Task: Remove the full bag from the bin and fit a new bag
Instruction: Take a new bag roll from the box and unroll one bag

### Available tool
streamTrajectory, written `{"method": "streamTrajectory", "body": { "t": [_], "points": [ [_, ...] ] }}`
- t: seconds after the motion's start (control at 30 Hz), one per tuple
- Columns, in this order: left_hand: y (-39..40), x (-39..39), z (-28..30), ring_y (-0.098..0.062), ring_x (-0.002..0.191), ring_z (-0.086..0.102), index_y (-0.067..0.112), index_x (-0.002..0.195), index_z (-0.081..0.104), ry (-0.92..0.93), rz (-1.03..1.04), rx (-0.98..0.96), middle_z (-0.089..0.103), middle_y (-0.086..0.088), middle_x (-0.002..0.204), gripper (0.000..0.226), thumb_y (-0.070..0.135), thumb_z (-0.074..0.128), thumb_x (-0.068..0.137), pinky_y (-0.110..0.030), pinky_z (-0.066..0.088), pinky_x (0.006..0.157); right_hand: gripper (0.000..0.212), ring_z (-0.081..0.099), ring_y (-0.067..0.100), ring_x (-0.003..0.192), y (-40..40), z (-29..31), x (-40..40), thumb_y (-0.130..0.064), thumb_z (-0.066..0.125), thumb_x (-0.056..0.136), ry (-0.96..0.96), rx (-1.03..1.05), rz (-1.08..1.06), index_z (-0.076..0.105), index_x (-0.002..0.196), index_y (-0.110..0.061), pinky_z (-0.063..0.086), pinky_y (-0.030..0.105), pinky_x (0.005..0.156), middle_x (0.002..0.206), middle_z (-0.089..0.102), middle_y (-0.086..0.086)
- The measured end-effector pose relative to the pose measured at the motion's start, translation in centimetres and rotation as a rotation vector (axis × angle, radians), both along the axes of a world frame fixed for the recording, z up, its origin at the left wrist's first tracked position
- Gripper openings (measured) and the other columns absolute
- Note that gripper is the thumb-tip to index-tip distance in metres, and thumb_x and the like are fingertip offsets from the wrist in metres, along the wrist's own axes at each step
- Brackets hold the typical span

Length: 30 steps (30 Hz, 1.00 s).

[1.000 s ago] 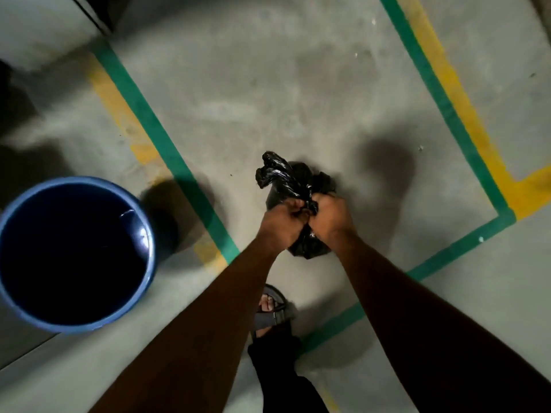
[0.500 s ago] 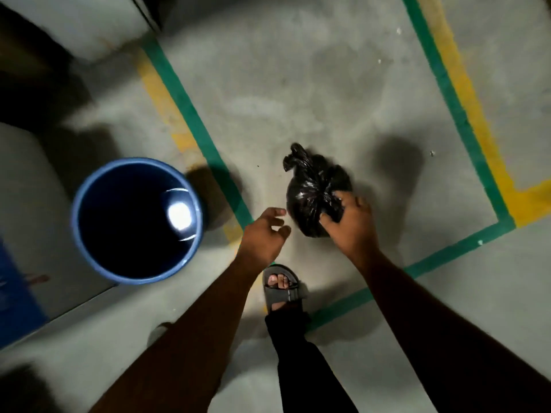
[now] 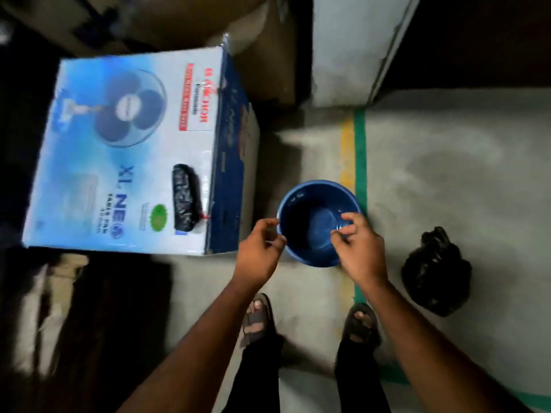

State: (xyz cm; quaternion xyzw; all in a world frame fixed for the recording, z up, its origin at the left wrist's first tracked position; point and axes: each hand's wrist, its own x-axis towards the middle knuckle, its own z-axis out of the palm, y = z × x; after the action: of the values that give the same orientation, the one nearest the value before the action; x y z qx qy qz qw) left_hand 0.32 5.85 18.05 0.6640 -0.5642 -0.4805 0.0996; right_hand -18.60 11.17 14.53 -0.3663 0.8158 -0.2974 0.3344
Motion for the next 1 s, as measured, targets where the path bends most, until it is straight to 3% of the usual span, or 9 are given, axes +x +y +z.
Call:
{"method": "streamTrajectory", "body": {
  "t": [0.17, 0.27, 0.37, 0.53, 0.6, 0.67, 0.83, 0.9, 1.0],
  "points": [
    [-2.0, 7.7, 4.7, -0.017, 0.087, 0.071, 0.030, 0.117, 0.058, 0.034, 0.233, -0.090, 0.073, 0.002, 0.094, 0.036, 0.035, 0.061, 0.081, -0.038, 0.055, 0.086, 0.036, 0.068, 0.018, 0.076, -5.2, 5.5, 9.6, -0.022, 0.070, 0.081, -0.007, -0.076, 0.212, 0.061, 0.115, -0.017, 0.048, 0.027, 0.076, 0.084, 0.073, 0.000],
    [-3.0, 10.8, 6.2, -0.011, 0.075, 0.066, 0.025, 0.118, 0.058, -0.030, 0.271, -0.141, 0.069, 0.005, 0.092, 0.031, 0.028, 0.066, 0.088, -0.025, 0.047, 0.075, 0.037, 0.066, 0.015, 0.074, -7.4, 7.4, 14.4, -0.027, 0.069, 0.081, -0.059, -0.102, 0.290, 0.061, 0.117, -0.021, 0.054, 0.028, 0.074, 0.085, 0.071, -0.002],
    [-4.5, 12.4, 6.3, -0.014, 0.080, 0.064, 0.024, 0.117, 0.058, -0.147, 0.280, -0.150, 0.067, 0.008, 0.089, 0.032, 0.032, 0.067, 0.088, -0.022, 0.036, 0.070, 0.038, 0.066, 0.016, 0.075, -8.9, 8.0, 15.9, -0.029, 0.069, 0.082, -0.060, -0.113, 0.299, 0.062, 0.118, -0.022, 0.056, 0.031, 0.075, 0.088, 0.072, -0.002],
    [-9.2, 12.9, 4.4, -0.029, 0.095, 0.064, 0.018, 0.111, 0.056, -0.318, 0.432, -0.244, 0.068, -0.007, 0.096, 0.044, 0.041, 0.068, 0.076, -0.036, 0.050, 0.080, 0.034, 0.068, 0.014, 0.073, -10.5, 7.3, 16.0, -0.024, 0.068, 0.084, -0.090, -0.097, 0.346, 0.063, 0.117, -0.018, 0.056, 0.029, 0.076, 0.086, 0.073, -0.002],
    [-10.9, 12.1, 3.2, -0.032, 0.102, 0.061, 0.016, 0.112, 0.054, -0.373, 0.380, -0.188, 0.063, -0.011, 0.108, 0.056, 0.046, 0.072, 0.068, -0.042, 0.053, 0.083, 0.033, 0.068, 0.011, 0.074, -11.1, 6.9, 16.1, -0.020, 0.066, 0.086, -0.124, -0.073, 0.383, 0.063, 0.118, -0.017, 0.055, 0.024, 0.075, 0.086, 0.074, -0.003],
    [-11.8, 11.7, 2.1, -0.032, 0.096, 0.064, 0.013, 0.106, 0.055, -0.396, 0.337, -0.136, 0.066, -0.011, 0.104, 0.052, 0.038, 0.074, 0.065, -0.042, 0.056, 0.079, 0.031, 0.069, 0.011, 0.074, -11.6, 6.4, 16.0, -0.016, 0.064, 0.086, -0.141, -0.057, 0.399, 0.064, 0.117, -0.018, 0.054, 0.021, 0.074, 0.088, 0.074, -0.004],
    [-11.5, 13.4, 1.7, -0.018, 0.072, 0.072, 0.021, 0.081, 0.070, 0.000, 0.571, -0.001, 0.075, 0.003, 0.073, 0.021, 0.032, 0.072, 0.063, -0.039, 0.061, 0.069, 0.023, 0.070, 0.016, 0.081, -12.8, 4.2, 17.0, -0.017, 0.062, 0.087, -0.311, -0.015, 0.304, 0.066, 0.109, -0.023, 0.059, 0.040, 0.081, 0.086, 0.072, -0.003],
    [-10.8, 14.0, 2.1, -0.020, 0.076, 0.072, 0.017, 0.086, 0.073, 0.169, 0.610, 0.023, 0.076, -0.006, 0.079, 0.020, 0.028, 0.075, 0.069, -0.040, 0.060, 0.075, 0.021, 0.068, 0.018, 0.081, -13.6, 4.3, 18.2, -0.013, 0.061, 0.090, -0.472, -0.011, 0.233, 0.064, 0.111, -0.018, 0.059, 0.036, 0.079, 0.085, 0.067, -0.003],
    [-10.0, 14.4, 3.3, -0.027, 0.075, 0.069, 0.004, 0.097, 0.071, 0.473, 0.614, 0.068, 0.073, -0.019, 0.086, 0.019, 0.014, 0.072, 0.081, -0.038, 0.054, 0.068, 0.024, 0.064, 0.008, 0.077, -14.8, 5.1, 20.4, -0.012, 0.057, 0.095, -0.650, 0.010, 0.198, 0.060, 0.118, -0.010, 0.056, 0.022, 0.071, 0.089, 0.065, -0.002]
  ]
}}
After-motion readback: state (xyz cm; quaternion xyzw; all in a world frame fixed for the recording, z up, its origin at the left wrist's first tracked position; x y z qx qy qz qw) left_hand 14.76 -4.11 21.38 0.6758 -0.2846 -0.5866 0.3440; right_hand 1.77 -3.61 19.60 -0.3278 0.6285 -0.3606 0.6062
